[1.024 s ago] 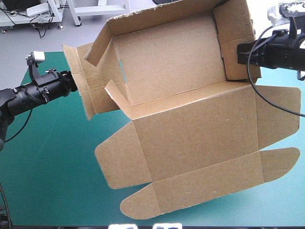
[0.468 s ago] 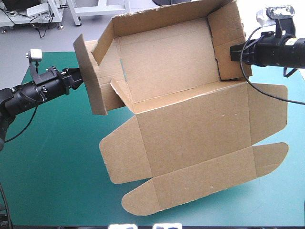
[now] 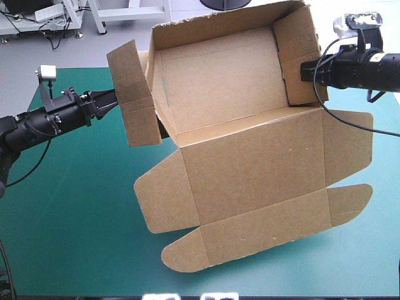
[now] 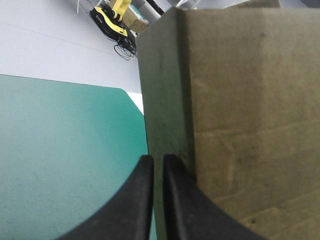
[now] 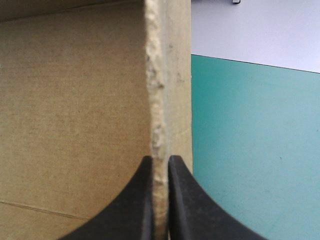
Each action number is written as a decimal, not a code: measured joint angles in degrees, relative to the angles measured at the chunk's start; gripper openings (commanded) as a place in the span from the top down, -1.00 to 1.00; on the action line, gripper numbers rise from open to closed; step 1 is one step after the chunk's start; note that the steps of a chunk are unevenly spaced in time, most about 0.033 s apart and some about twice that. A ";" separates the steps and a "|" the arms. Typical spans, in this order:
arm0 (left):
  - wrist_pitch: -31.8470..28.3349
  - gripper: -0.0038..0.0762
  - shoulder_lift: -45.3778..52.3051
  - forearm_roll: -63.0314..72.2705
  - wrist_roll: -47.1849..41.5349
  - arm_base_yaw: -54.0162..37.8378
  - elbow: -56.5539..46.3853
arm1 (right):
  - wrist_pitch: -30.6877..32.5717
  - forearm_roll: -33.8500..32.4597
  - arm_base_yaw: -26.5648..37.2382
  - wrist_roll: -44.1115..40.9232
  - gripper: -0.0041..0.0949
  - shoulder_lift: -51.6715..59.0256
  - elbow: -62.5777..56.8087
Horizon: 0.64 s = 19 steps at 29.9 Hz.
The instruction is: Fold the box
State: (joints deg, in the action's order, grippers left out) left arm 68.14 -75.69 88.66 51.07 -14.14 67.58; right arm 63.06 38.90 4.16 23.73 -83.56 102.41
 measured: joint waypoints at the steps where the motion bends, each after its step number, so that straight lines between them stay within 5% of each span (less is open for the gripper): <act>1: 0.38 0.60 0.00 0.00 0.00 0.00 0.00 | -0.06 0.13 0.00 0.04 0.92 0.00 0.00; 8: 0.72 0.15 0.00 0.00 0.00 0.00 0.00 | -0.13 0.26 0.00 0.19 0.92 0.00 0.00; 19: 0.76 0.11 0.00 2.56 -0.24 3.67 0.00 | -0.12 0.36 0.00 0.61 0.92 -0.41 -0.68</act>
State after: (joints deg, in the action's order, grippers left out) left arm 68.91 -75.69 91.23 50.83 -10.46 67.58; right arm 62.95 39.26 4.16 24.34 -83.97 101.73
